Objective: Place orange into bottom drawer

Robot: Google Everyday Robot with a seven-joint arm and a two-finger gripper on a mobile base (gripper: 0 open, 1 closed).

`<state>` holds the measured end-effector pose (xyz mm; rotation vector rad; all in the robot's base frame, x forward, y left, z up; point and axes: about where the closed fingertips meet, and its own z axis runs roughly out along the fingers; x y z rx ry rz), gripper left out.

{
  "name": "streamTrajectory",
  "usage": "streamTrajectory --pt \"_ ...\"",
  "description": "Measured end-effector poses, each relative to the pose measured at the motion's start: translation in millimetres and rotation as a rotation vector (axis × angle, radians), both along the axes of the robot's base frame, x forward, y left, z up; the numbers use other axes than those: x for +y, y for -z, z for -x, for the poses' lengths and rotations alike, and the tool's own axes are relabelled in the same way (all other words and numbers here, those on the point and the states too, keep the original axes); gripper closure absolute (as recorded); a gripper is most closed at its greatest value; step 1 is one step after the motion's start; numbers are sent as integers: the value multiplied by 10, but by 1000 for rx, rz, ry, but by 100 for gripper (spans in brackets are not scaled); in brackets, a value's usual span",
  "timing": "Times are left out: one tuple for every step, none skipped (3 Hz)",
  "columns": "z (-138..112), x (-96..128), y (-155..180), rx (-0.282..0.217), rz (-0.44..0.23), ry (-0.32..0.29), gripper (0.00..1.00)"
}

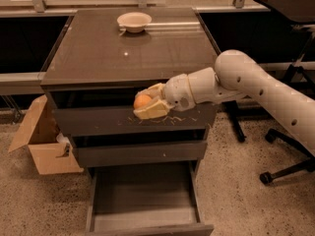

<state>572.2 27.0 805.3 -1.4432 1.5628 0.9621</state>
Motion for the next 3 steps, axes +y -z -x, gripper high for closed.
streamTrajectory --pt "226 -192 510 40 32 -50 100" --pt "386 -379 1042 85 52 -64 100" --pt "474 -522 1713 171 26 -55 100"
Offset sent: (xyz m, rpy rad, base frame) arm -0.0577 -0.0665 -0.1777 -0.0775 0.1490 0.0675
